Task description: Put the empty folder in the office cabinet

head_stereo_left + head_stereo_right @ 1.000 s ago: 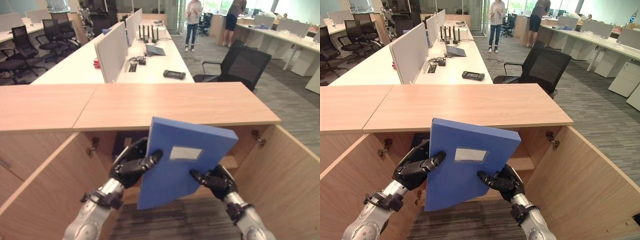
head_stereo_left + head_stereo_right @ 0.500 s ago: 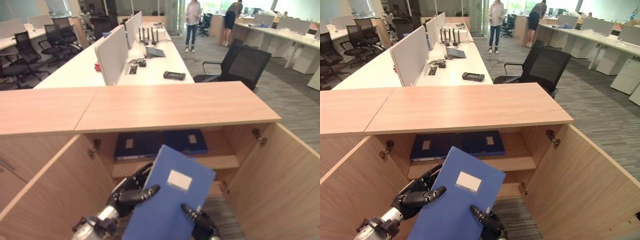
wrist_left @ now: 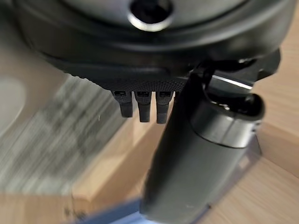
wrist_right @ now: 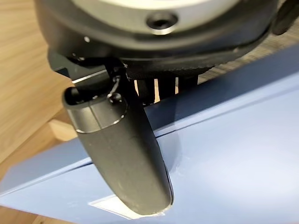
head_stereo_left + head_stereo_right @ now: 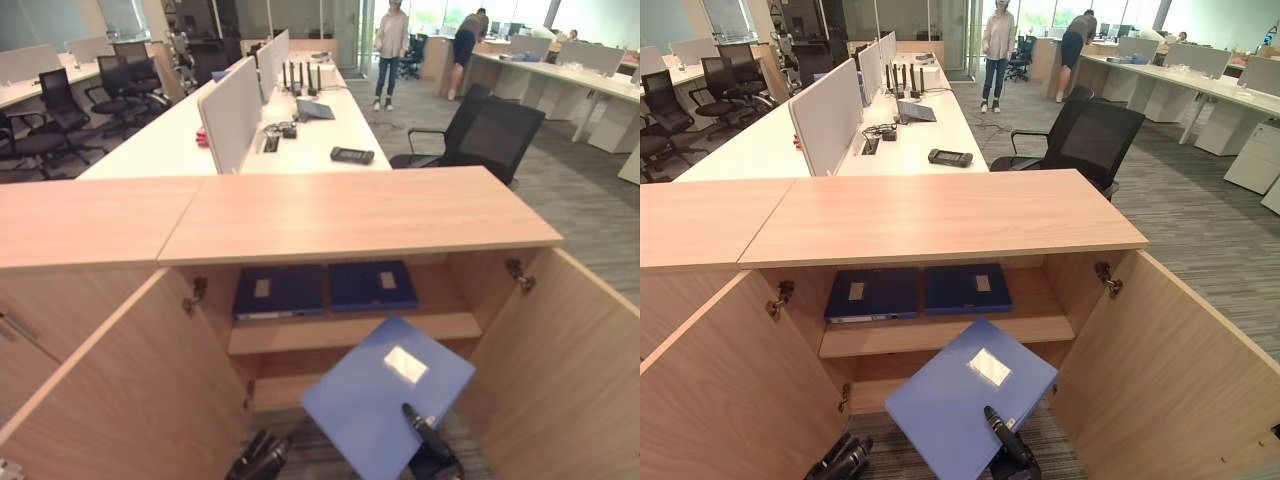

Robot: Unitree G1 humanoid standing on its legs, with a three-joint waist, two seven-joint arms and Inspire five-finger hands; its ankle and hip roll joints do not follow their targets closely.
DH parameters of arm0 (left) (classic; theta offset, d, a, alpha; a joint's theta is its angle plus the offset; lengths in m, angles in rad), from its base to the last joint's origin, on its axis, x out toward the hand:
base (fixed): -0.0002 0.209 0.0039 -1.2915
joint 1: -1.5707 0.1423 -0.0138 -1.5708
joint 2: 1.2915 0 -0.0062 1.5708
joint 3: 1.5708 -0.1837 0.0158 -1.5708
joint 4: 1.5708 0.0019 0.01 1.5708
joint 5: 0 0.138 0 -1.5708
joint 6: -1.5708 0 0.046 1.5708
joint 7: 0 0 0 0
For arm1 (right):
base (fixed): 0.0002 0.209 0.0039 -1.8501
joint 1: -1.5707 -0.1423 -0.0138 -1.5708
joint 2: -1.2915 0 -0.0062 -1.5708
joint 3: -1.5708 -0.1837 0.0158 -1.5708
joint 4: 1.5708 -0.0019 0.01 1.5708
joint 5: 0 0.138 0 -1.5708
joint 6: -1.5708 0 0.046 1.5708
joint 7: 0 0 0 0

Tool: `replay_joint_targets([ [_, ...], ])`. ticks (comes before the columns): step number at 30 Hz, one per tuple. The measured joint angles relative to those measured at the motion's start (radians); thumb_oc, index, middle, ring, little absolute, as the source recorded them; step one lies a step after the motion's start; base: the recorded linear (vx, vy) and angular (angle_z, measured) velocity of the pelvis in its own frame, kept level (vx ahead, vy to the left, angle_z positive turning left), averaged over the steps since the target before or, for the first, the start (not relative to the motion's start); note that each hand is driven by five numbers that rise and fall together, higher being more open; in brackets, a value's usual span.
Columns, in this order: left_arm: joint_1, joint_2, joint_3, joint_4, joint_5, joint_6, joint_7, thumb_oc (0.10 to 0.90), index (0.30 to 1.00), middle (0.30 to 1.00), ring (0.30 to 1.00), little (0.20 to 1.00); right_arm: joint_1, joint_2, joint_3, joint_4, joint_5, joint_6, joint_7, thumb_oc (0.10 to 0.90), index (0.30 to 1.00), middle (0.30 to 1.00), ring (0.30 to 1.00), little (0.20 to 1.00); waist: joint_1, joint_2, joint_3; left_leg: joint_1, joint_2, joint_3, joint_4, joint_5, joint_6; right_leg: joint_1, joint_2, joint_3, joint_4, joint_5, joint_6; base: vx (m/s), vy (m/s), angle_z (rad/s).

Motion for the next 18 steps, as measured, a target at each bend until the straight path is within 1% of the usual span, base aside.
replay_joint_targets([
  [2, -0.037, -0.012, -0.002, 0.067, 0.002, -0.001, -0.007, 0.8, 0.9, 0.9, 0.9, 0.9, -0.021, 0.003, 0.001, -0.024, 0.003, -0.014, -0.023, 0.4, 0.3, 0.3, 0.3, 0.3, 0.005, 0.013, -0.001, -0.005, -0.006, 0.001, 0.0, 0.001, 0.002, -0.004, -0.006, 0.0, 0.0, 0.004, 0.006, -0.04, 0.096, -0.01],
  [4, -0.08, -0.029, 0.003, 0.184, 0.003, 0.023, 0.001, 0.8, 0.9, 0.9, 0.9, 0.9, -0.053, 0.012, 0.031, -0.05, 0.02, -0.025, -0.026, 0.4, 0.3, 0.3, 0.3, 0.3, 0.004, 0.037, -0.006, 0.0, -0.02, 0.008, 0.0, -0.003, 0.01, -0.003, -0.02, 0.002, 0.0, 0.006, 0.013, -0.1, 0.174, -0.05],
  [5, -0.098, -0.043, 0.009, 0.263, 0.009, 0.022, -0.01, 0.8, 0.9, 0.9, 0.9, 0.9, -0.063, 0.015, 0.051, -0.07, 0.025, -0.026, -0.026, 0.4, 0.3, 0.3, 0.3, 0.3, 0.006, 0.037, 0.0, -0.001, -0.031, 0.013, 0.0, -0.005, 0.014, -0.008, -0.032, 0.004, 0.009, 0.013, 0.015, -0.12, 0.193, -0.07],
  [6, -0.109, -0.051, 0.013, 0.301, 0.014, 0.021, -0.016, 0.8, 0.9, 0.9, 0.9, 0.9, -0.072, 0.015, 0.059, -0.073, 0.026, -0.027, -0.026, 0.4, 0.3, 0.3, 0.3, 0.3, 0.006, 0.04, 0.0, -0.003, -0.036, 0.016, 0.0, -0.005, 0.019, -0.011, -0.037, 0.006, 0.01, 0.019, 0.016, -0.08, 0.117, -0.18],
  [7, -0.129, -0.057, 0.017, 0.346, 0.033, 0.024, -0.016, 0.8, 0.9, 0.9, 0.9, 0.9, -0.085, 0.013, 0.064, -0.073, 0.027, -0.029, -0.026, 0.4, 0.3, 0.3, 0.3, 0.3, 0.01, 0.05, 0.001, -0.004, -0.037, 0.031, 0.0, -0.008, 0.024, -0.029, -0.042, 0.021, 0.028, 0.017, 0.021, -0.03, 0.058, -0.27],
  [8, -0.13, -0.06, 0.011, 0.398, 0.057, 0.048, -0.016, 0.8, 0.9, 0.9, 0.9, 0.9, -0.101, 0.017, 0.075, -0.073, 0.027, -0.029, -0.027, 0.4, 0.3, 0.3, 0.3, 0.3, 0.014, 0.05, 0.002, -0.003, -0.047, 0.046, 0.0, -0.011, 0.031, -0.046, -0.056, 0.034, 0.052, 0.01, 0.028, -0.03, 0.069, -0.3],
  [9, -0.128, -0.065, 0.031, 0.424, 0.062, 0.058, -0.026, 0.8, 0.9, 0.9, 0.9, 0.9, -0.108, 0.025, 0.075, -0.073, 0.027, -0.03, -0.027, 0.4, 0.3, 0.3, 0.3, 0.3, 0.015, 0.048, 0.004, -0.003, -0.051, 0.051, 0.0, -0.013, 0.034, -0.059, -0.062, 0.04, 0.069, 0.006, 0.031, -0.02, 0.045, -0.28],
  [10, -0.142, -0.071, 0.075, 0.477, 0.073, 0.052, -0.03, 0.8, 0.9, 0.9, 0.9, 0.9, -0.123, 0.033, 0.073, -0.073, 0.028, -0.035, -0.027, 0.4, 0.3, 0.3, 0.3, 0.3, 0.026, 0.042, 0.018, -0.003, -0.056, 0.06, 0.0, -0.014, 0.039, -0.08, -0.073, 0.045, 0.1, 0.0, 0.032, -0.02, 0.007, -0.19],
  [11, -0.156, -0.077, 0.092, 0.504, 0.078, 0.043, -0.029, 0.8, 0.9, 0.9, 0.9, 0.9, -0.137, 0.035, 0.07, -0.073, 0.028, -0.037, -0.027, 0.4, 0.3, 0.3, 0.3, 0.3, 0.033, 0.039, 0.031, -0.003, -0.056, 0.069, 0.0, -0.013, 0.042, -0.094, -0.079, 0.043, 0.119, -0.002, 0.033, -0.02, -0.025, -0.26],
  [13, -0.161, -0.077, 0.123, 0.519, 0.087, 0.033, -0.022, 0.8, 0.9, 0.9, 0.9, 0.9, -0.168, 0.039, 0.064, -0.072, 0.028, -0.041, -0.027, 0.4, 0.3, 0.3, 0.3, 0.3, 0.046, 0.035, 0.054, -0.004, -0.058, 0.085, 0.0, -0.012, 0.044, -0.113, -0.088, 0.036, 0.137, -0.002, 0.033, -0.01, -0.07, -0.21],
  [14, -0.177, -0.07, 0.143, 0.544, 0.105, 0.018, -0.023, 0.8, 0.9, 0.9, 0.9, 0.9, -0.194, 0.046, 0.064, -0.072, 0.031, -0.047, -0.026, 0.4, 0.3, 0.3, 0.3, 0.3, 0.052, 0.022, 0.08, -0.01, -0.058, 0.086, 0.0, -0.011, 0.044, -0.126, -0.092, 0.021, 0.138, -0.01, 0.04, 0.02, -0.091, -0.12],
  [15, -0.186, -0.057, 0.153, 0.558, 0.111, 0.015, -0.02, 0.8, 0.9, 0.9, 0.9, 0.9, -0.213, 0.041, 0.065, -0.073, 0.037, -0.058, -0.025, 0.4, 0.3, 0.3, 0.3, 0.3, 0.056, 0.006, 0.095, -0.022, -0.054, 0.082, 0.001, -0.009, 0.042, -0.141, -0.088, 0.013, 0.141, -0.01, 0.038, 0.1, -0.09, -0.09],
  [16, -0.194, -0.051, 0.16, 0.573, 0.111, 0.014, -0.02, 0.8, 0.9, 0.9, 0.9, 0.9, -0.229, 0.045, 0.066, -0.073, 0.046, -0.06, -0.025, 0.4, 0.3, 0.3, 0.3, 0.3, 0.06, -0.001, 0.108, -0.026, -0.049, 0.08, 0.001, -0.004, 0.042, -0.151, -0.085, 0.013, 0.15, -0.011, 0.037, 0.08, -0.096, -0.02],
  [18, -0.199, -0.045, 0.168, 0.595, 0.112, 0.014, -0.015, 0.8, 0.9, 0.9, 0.9, 0.9, -0.26, 0.046, 0.066, -0.072, 0.058, -0.075, -0.025, 0.4, 0.3, 0.3, 0.3, 0.3, 0.065, -0.008, 0.126, -0.037, -0.036, 0.077, 0.003, 0.003, 0.036, -0.161, -0.077, -0.016, 0.151, -0.011, 0.039, 0.11, -0.122, -0.02],
])
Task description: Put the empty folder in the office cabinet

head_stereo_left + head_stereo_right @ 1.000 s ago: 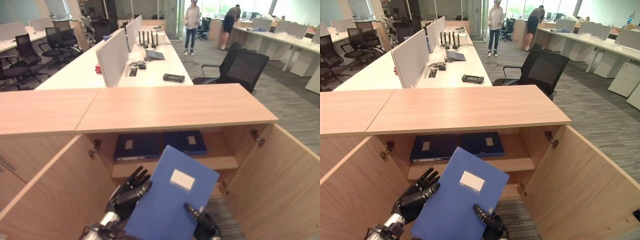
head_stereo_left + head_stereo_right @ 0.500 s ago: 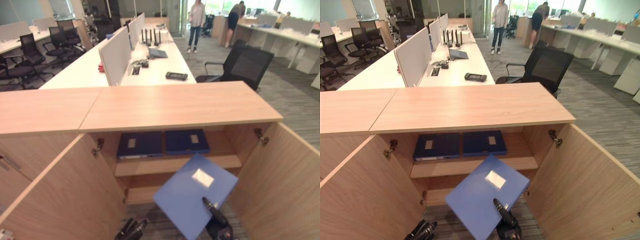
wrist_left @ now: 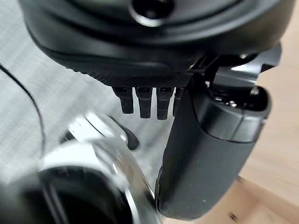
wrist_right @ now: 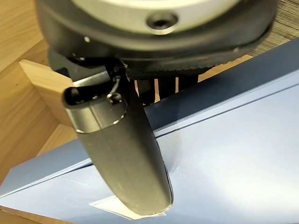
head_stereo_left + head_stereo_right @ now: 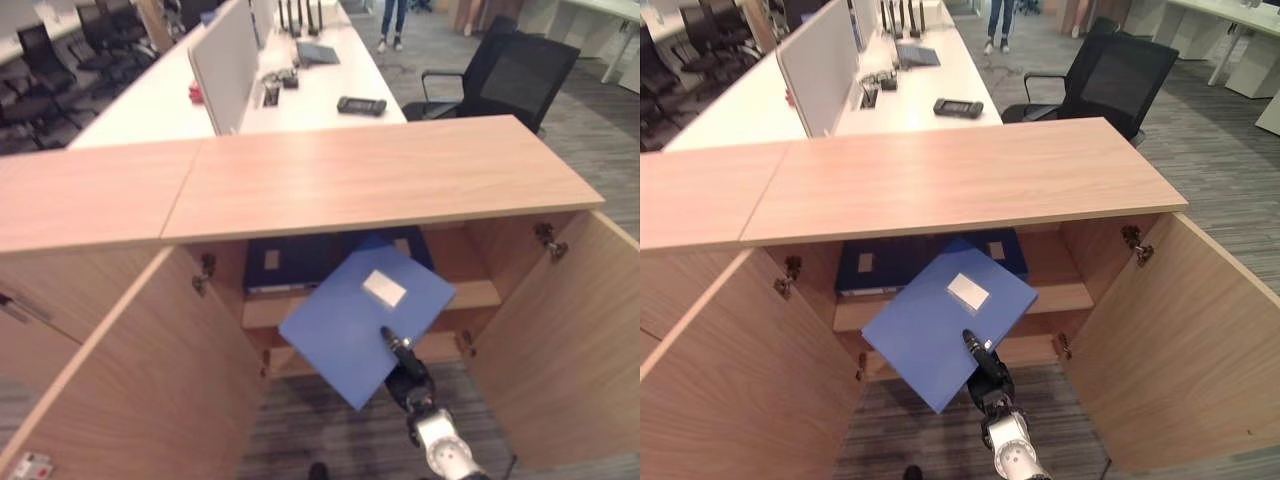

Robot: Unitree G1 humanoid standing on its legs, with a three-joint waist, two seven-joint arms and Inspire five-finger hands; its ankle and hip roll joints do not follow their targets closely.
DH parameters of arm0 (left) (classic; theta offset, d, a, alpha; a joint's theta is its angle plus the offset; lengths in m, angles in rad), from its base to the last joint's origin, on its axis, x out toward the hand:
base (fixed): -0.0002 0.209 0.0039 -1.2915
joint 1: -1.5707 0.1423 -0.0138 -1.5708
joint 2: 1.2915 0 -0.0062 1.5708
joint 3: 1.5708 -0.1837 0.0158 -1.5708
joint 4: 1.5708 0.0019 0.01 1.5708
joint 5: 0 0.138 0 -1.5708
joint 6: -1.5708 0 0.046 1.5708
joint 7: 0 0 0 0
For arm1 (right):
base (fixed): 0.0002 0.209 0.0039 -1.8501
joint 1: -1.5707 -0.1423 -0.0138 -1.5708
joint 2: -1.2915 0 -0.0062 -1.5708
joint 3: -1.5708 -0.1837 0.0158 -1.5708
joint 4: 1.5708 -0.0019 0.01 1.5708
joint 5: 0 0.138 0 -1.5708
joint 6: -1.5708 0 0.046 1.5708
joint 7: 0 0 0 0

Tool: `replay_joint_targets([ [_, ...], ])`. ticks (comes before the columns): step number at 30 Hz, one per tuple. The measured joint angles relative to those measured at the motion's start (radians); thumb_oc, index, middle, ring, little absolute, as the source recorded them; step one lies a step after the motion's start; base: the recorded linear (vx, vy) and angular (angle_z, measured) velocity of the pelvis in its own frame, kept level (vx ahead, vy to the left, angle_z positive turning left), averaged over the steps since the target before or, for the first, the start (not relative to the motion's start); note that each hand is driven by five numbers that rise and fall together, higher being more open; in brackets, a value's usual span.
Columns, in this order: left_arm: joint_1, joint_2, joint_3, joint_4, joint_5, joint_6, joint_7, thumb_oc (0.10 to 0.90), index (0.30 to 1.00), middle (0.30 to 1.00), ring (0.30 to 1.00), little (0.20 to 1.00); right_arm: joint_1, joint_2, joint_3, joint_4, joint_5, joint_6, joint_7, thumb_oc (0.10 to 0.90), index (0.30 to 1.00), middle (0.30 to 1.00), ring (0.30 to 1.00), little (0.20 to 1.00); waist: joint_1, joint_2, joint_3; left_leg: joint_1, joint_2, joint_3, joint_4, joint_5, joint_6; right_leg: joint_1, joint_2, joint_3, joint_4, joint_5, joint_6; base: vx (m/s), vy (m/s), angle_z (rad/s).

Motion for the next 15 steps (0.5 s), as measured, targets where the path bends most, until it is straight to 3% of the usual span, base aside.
replay_joint_targets([
  [3, -0.002, -0.006, 0.01, 0.02, 0.022, -0.002, 0.015, 0.8, 0.9, 0.9, 0.9, 0.9, -0.054, 0.0, -0.019, 0.0, 0.012, -0.047, 0.0, 0.4, 0.3, 0.3, 0.3, 0.3, 0.009, 0.008, 0.029, -0.014, 0.029, -0.008, 0.001, 0.008, -0.016, 0.012, 0.017, -0.069, -0.035, 0.022, -0.004, 0.19, -0.161, 0.04],
  [7, -0.002, -0.017, 0.03, 0.037, 0.039, -0.001, 0.024, 0.8, 0.9, 0.9, 0.9, 0.9, -0.102, -0.009, -0.053, 0.016, 0.053, -0.099, -0.003, 0.4, 0.3, 0.3, 0.3, 0.3, 0.021, 0.03, 0.05, -0.034, 0.065, -0.031, 0.001, 0.009, -0.049, 0.034, 0.061, -0.101, -0.087, 0.038, -0.024, 0.2, -0.165, 0.09],
  [10, -0.005, -0.035, 0.025, 0.032, 0.028, -0.007, 0.041, 0.8, 0.9, 0.9, 0.9, 0.9, -0.132, -0.015, -0.091, 0.015, 0.077, -0.14, -0.006, 0.4, 0.3, 0.3, 0.3, 0.3, 0.02, 0.039, 0.066, -0.068, 0.073, -0.056, 0.002, 0.024, -0.053, 0.022, 0.081, -0.124, -0.105, 0.038, -0.034, 0.06, -0.162, 0.24],
  [12, -0.031, -0.035, -0.001, 0.03, 0.024, -0.021, 0.045, 0.8, 0.9, 0.9, 0.9, 0.9, -0.174, -0.027, -0.116, 0.015, 0.083, -0.179, -0.012, 0.4, 0.3, 0.3, 0.3, 0.3, 0.02, 0.054, 0.089, -0.137, 0.078, -0.084, 0.055, 0.021, -0.063, -0.024, 0.081, -0.139, -0.062, 0.018, -0.045, -0.01, -0.13, 0.33],
  [13, -0.073, -0.035, -0.021, 0.017, 0.011, -0.026, 0.06, 0.8, 0.9, 0.9, 0.9, 0.9, -0.223, -0.044, -0.133, 0.013, 0.086, -0.208, -0.013, 0.4, 0.3, 0.3, 0.3, 0.3, 0.019, 0.064, 0.125, -0.205, 0.073, -0.109, 0.111, 0.015, -0.062, -0.073, 0.069, -0.158, 0.0, 0.004, -0.067, -0.03, -0.052, 0.48],
  [15, -0.111, -0.038, -0.061, -0.014, -0.016, -0.035, 0.072, 0.8, 0.9, 0.9, 0.9, 0.9, -0.279, -0.063, -0.163, 0.012, 0.086, -0.24, -0.026, 0.4, 0.3, 0.3, 0.3, 0.3, 0.026, 0.087, 0.176, -0.278, 0.063, -0.135, 0.182, 0.015, -0.062, -0.126, 0.049, -0.178, 0.08, -0.036, -0.075, -0.03, -0.08, 0.48],
])
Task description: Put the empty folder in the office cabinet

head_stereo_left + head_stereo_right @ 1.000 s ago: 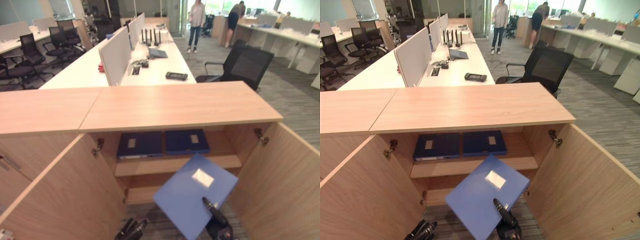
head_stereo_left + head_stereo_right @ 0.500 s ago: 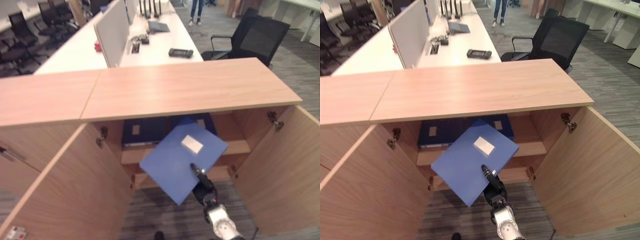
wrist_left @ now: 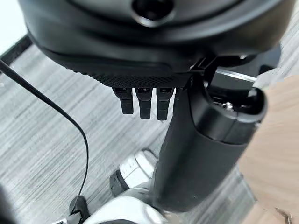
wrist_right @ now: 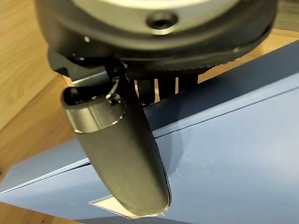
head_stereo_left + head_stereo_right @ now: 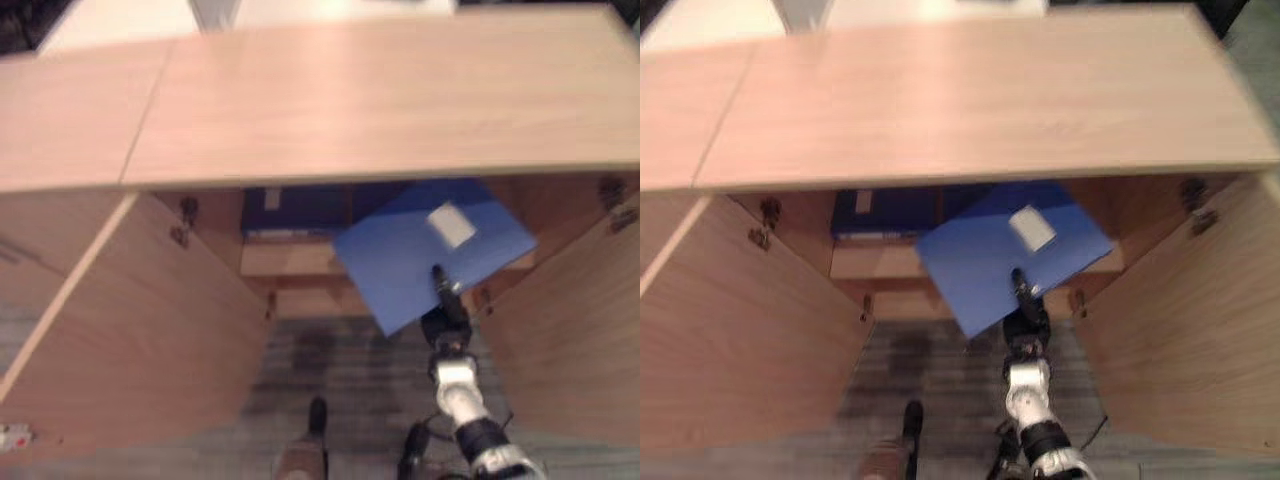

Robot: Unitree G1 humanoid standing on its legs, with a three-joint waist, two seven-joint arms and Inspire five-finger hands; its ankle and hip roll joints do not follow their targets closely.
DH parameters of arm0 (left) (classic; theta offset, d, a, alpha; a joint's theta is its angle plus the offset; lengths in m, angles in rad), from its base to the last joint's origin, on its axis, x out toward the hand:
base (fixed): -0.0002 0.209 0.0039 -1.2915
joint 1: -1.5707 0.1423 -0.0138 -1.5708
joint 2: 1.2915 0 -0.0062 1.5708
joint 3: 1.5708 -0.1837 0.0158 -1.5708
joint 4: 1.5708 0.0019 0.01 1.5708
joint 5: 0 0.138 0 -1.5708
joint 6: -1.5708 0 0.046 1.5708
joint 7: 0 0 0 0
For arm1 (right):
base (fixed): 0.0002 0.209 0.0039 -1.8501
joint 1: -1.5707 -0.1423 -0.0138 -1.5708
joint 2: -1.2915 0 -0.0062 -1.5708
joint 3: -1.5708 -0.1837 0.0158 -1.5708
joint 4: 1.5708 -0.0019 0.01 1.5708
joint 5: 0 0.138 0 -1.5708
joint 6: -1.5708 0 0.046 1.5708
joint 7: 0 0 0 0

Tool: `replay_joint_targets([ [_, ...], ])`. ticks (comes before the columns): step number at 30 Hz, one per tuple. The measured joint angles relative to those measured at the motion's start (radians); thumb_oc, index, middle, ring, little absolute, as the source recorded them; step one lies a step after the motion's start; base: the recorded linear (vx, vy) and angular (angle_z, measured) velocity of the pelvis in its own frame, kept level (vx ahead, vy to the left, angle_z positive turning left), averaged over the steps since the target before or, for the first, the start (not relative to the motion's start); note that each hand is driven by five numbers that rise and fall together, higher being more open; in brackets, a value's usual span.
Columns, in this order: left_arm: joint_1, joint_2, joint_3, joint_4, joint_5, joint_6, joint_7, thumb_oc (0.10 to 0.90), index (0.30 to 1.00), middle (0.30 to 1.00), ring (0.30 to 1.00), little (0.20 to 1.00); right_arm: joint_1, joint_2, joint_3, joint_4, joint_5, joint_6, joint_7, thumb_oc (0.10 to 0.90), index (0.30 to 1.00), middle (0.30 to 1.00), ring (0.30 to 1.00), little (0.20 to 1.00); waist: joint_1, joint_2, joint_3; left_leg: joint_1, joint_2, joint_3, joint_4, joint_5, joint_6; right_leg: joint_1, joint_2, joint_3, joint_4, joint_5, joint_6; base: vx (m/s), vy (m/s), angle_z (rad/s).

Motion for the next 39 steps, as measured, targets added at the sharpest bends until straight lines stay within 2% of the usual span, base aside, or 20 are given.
replay_joint_targets([
  [2, -0.035, -0.002, -0.028, -0.022, -0.021, -0.009, 0.009, 0.8, 0.9, 0.9, 0.9, 0.9, -0.057, 0.0, -0.036, -0.002, 0.0, -0.023, -0.024, 0.4, 0.3, 0.3, 0.3, 0.3, 0.014, 0.015, 0.05, -0.043, -0.015, -0.014, 0.042, -0.001, -0.001, -0.061, -0.035, -0.008, 0.107, -0.052, -0.012, -0.05, -0.098, 0.36],
  [5, -0.041, 0.003, -0.087, -0.086, -0.036, -0.014, 0.016, 0.8, 0.9, 0.9, 0.9, 0.9, -0.086, 0.003, -0.061, -0.029, 0.0, -0.053, -0.051, 0.4, 0.3, 0.3, 0.3, 0.3, 0.026, 0.04, 0.072, -0.102, -0.035, -0.035, 0.076, -0.001, -0.001, -0.121, -0.081, -0.045, 0.228, -0.127, -0.007, -0.02, -0.025, 0.51],
  [6, -0.04, 0.006, -0.1, -0.104, -0.036, -0.018, 0.018, 0.8, 0.9, 0.9, 0.9, 0.9, -0.096, 0.004, -0.069, -0.044, 0.0, -0.061, -0.058, 0.4, 0.3, 0.3, 0.3, 0.3, 0.028, 0.047, 0.076, -0.111, -0.036, -0.041, 0.066, -0.002, 0.0, -0.137, -0.089, -0.054, 0.254, -0.139, -0.011, -0.01, 0.026, 0.51],
  [7, -0.04, 0.012, -0.109, -0.151, -0.035, -0.025, 0.029, 0.8, 0.9, 0.9, 0.9, 0.9, -0.141, 0.002, -0.083, -0.073, 0.0, -0.077, -0.071, 0.4, 0.3, 0.3, 0.3, 0.3, 0.035, 0.051, 0.084, -0.136, -0.046, -0.053, 0.007, 0.017, 0.0, -0.206, -0.112, -0.055, 0.311, -0.16, -0.022, -0.02, 0.045, 0.36],
  [10, -0.042, 0.012, -0.108, -0.157, -0.037, -0.024, 0.03, 0.8, 0.9, 0.9, 0.9, 0.9, -0.175, 0.025, -0.072, -0.086, 0.0, -0.083, -0.075, 0.4, 0.3, 0.3, 0.3, 0.3, 0.048, 0.042, 0.096, -0.155, -0.054, -0.05, -0.006, 0.031, 0.002, -0.251, -0.131, -0.047, 0.351, -0.168, -0.022, 0.01, 0.049, 0.07],
  [12, -0.044, 0.018, -0.108, -0.162, -0.036, -0.026, 0.03, 0.8, 0.9, 0.9, 0.9, 0.9, -0.163, 0.064, -0.063, -0.131, 0.0, -0.104, -0.081, 0.4, 0.3, 0.3, 0.3, 0.3, 0.047, 0.026, 0.111, -0.163, -0.069, -0.053, -0.006, 0.031, 0.004, -0.27, -0.15, -0.036, 0.375, -0.181, -0.022, 0.0, 0.068, 0.07],
  [15, -0.051, 0.038, -0.113, -0.166, -0.034, -0.025, 0.031, 0.8, 0.9, 0.9, 0.9, 0.9, -0.155, 0.1, -0.063, -0.176, 0.003, -0.132, -0.081, 0.4, 0.3, 0.3, 0.3, 0.3, 0.047, 0.008, 0.127, -0.181, -0.079, -0.043, 0.008, 0.035, 0.013, -0.29, -0.159, -0.029, 0.381, -0.176, -0.023, -0.03, 0.08, -0.02],
  [20, -0.078, 0.051, -0.126, -0.162, -0.022, -0.029, 0.034, 0.8, 0.9, 0.9, 0.9, 0.9, -0.164, 0.105, -0.066, -0.261, 0.046, -0.181, -0.083, 0.4, 0.3, 0.3, 0.3, 0.3, 0.041, -0.009, 0.14, -0.262, -0.108, -0.015, 0.06, 0.015, 0.039, -0.367, -0.187, 0.005, 0.389, -0.16, -0.01, -0.01, 0.083, -0.05],
  [27, -0.105, 0.078, -0.173, -0.183, 0.015, -0.037, 0.05, 0.8, 0.9, 0.9, 0.9, 0.9, -0.225, 0.103, -0.073, -0.364, 0.07, -0.257, -0.082, 0.4, 0.3, 0.3, 0.3, 0.3, 0.04, -0.012, 0.161, -0.353, -0.133, -0.002, 0.114, -0.001, 0.055, -0.439, -0.211, 0.022, 0.403, -0.144, 0.005, -0.01, 0.054, 0.0],
  [30, -0.106, 0.082, -0.195, -0.19, 0.032, -0.048, 0.052, 0.8, 0.9, 0.9, 0.9, 0.9, -0.308, 0.099, -0.12, -0.365, 0.07, -0.284, -0.085, 0.4, 0.3, 0.3, 0.3, 0.3, 0.047, -0.003, 0.177, -0.373, -0.15, -0.003, 0.145, -0.009, 0.065, -0.45, -0.232, 0.024, 0.421, -0.145, 0.012, 0.0, 0.051, 0.11],
  [34, -0.107, 0.085, -0.226, -0.201, 0.047, -0.049, 0.051, 0.8, 0.9, 0.9, 0.9, 0.9, -0.441, 0.074, -0.202, -0.348, 0.07, -0.33, -0.107, 0.4, 0.3, 0.3, 0.3, 0.3, 0.057, 0.024, 0.189, -0.407, -0.174, -0.009, 0.187, -0.019, 0.076, -0.468, -0.26, 0.025, 0.446, -0.147, 0.018, 0.01, 0.04, 0.12],
  [39, -0.107, 0.086, -0.228, -0.193, 0.072, -0.046, 0.049, 0.8, 0.9, 0.9, 0.9, 0.9, -0.633, -0.076, -0.304, -0.169, 0.069, -0.369, -0.172, 0.4, 0.3, 0.3, 0.3, 0.3, 0.092, 0.036, 0.189, -0.433, -0.204, -0.008, 0.216, -0.029, 0.086, -0.483, -0.297, 0.031, 0.459, -0.143, 0.028, 0.04, 0.022, 0.12],
])
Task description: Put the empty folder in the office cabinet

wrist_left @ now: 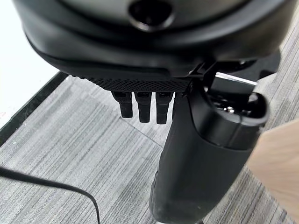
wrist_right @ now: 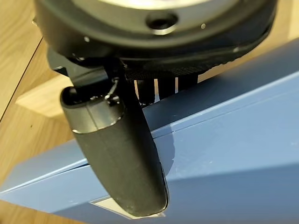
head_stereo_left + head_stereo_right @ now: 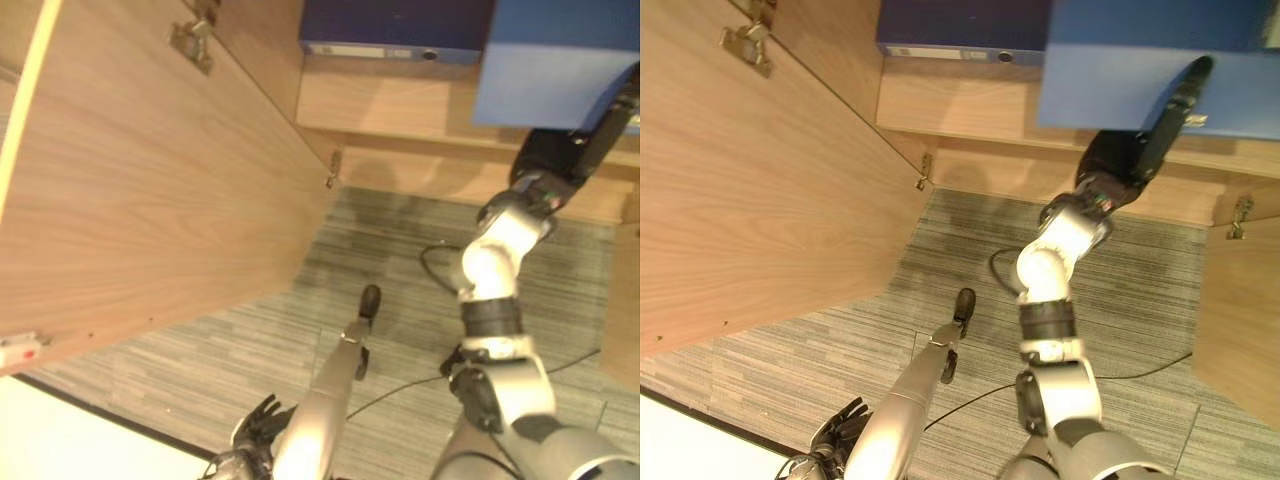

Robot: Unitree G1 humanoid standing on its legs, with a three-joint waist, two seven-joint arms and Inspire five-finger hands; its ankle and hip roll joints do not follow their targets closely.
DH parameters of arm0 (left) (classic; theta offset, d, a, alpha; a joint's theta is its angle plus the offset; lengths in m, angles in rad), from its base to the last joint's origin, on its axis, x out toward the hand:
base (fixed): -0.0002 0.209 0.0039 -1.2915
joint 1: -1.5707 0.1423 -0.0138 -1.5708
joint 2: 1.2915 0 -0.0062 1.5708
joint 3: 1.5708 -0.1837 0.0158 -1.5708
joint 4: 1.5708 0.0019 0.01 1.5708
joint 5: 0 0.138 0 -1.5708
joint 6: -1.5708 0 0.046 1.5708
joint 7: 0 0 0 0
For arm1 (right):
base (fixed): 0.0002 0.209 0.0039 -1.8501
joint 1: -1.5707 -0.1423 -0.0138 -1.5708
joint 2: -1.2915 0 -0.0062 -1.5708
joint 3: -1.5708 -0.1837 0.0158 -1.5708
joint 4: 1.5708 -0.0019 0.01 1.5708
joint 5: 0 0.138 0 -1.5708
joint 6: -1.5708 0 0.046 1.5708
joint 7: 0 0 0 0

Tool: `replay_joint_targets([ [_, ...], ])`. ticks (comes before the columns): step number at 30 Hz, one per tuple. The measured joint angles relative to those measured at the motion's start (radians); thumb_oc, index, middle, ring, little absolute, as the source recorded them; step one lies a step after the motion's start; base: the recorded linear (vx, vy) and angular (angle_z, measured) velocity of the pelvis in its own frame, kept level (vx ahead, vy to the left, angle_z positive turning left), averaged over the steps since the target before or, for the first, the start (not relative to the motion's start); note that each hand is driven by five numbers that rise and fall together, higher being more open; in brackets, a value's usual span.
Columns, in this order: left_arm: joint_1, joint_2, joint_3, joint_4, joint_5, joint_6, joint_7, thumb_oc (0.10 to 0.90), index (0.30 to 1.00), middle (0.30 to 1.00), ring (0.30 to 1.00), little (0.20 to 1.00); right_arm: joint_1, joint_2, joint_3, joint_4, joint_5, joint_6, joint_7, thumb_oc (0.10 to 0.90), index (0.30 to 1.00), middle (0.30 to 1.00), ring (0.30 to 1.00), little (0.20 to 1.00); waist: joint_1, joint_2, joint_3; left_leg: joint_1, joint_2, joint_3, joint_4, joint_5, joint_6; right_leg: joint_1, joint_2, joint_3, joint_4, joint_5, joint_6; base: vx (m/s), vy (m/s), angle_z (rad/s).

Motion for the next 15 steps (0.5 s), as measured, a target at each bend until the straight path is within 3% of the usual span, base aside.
replay_joint_targets([
  [7, 0.0, 0.001, 0.014, 0.036, 0.054, 0.005, -0.002, 0.8, 0.9, 0.9, 0.9, 0.9, -0.054, -0.065, -0.028, 0.105, 0.003, 0.005, -0.048, 0.4, 0.3, 0.3, 0.3, 0.3, 0.02, 0.018, -0.012, -0.008, -0.018, 0.0, 0.009, 0.005, 0.017, 0.001, -0.015, 0.005, -0.008, 0.015, 0.021, 0.04, 0.011, 0.03],
  [12, 0.0, 0.001, 0.016, 0.054, 0.071, 0.001, -0.007, 0.8, 0.9, 0.9, 0.9, 0.9, -0.106, -0.182, -0.015, 0.253, 0.006, 0.068, -0.087, 0.4, 0.3, 0.3, 0.3, 0.3, 0.029, 0.059, -0.046, -0.019, -0.033, -0.001, 0.012, 0.009, 0.023, -0.004, -0.029, 0.003, -0.001, 0.02, 0.032, 0.02, 0.016, 0.05],
  [15, 0.0, 0.001, 0.018, 0.078, 0.072, 0.0, -0.016, 0.8, 0.9, 0.9, 0.9, 0.9, -0.126, -0.238, 0.008, 0.298, 0.005, 0.108, -0.094, 0.4, 0.3, 0.3, 0.3, 0.3, 0.037, 0.062, -0.066, -0.032, -0.036, 0.007, 0.016, 0.01, 0.026, -0.027, -0.036, 0.018, 0.012, 0.02, 0.033, 0.0, 0.003, -0.01],
])
